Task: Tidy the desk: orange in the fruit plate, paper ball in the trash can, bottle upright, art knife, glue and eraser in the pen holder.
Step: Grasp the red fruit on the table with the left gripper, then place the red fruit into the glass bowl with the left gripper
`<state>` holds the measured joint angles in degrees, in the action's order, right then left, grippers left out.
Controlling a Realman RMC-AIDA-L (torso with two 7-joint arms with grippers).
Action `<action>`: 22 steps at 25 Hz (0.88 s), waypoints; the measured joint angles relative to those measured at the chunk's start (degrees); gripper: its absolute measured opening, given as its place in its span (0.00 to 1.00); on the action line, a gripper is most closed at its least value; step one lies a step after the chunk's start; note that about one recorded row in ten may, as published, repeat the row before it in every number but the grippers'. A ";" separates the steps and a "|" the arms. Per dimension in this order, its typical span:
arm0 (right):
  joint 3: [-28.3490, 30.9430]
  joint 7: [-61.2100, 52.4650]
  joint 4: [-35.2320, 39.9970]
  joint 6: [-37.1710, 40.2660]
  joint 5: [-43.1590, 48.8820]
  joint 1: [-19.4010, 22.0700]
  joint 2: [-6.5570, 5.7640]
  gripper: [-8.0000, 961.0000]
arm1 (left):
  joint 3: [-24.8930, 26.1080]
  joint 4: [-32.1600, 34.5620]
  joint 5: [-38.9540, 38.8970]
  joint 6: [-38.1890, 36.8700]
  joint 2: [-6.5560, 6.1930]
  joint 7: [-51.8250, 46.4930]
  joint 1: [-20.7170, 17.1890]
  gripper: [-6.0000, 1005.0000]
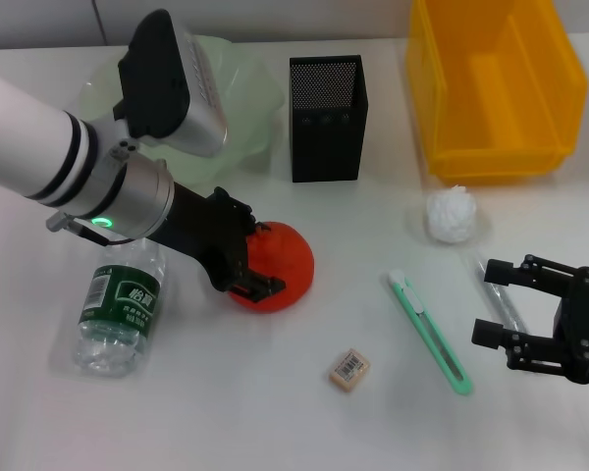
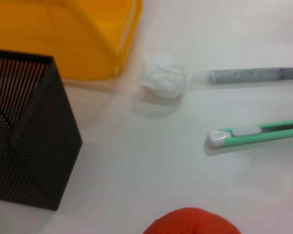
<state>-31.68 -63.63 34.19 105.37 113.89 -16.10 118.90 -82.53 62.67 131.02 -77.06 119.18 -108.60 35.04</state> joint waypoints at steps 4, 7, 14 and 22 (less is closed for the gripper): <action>-0.08 0.00 0.00 -0.17 0.02 -0.06 0.02 0.82 | -0.63 -0.83 -0.16 2.19 0.01 0.24 -0.39 0.69; -0.15 0.00 0.00 -0.32 0.02 -0.07 0.03 0.82 | -0.69 -1.06 -0.38 2.39 0.01 0.43 -0.54 0.59; -0.23 0.00 0.00 -0.43 0.02 -0.05 0.02 0.82 | -0.71 -1.24 -2.39 1.96 0.00 0.23 -0.62 0.41; -0.14 -0.01 0.00 -0.44 0.02 -0.09 0.02 0.82 | 12.96 2.12 -15.11 -0.39 -0.56 1.36 -3.02 0.30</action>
<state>-31.82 -63.64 34.19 104.93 113.91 -16.19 118.92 -69.57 64.79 115.91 -77.45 118.62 -107.23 32.02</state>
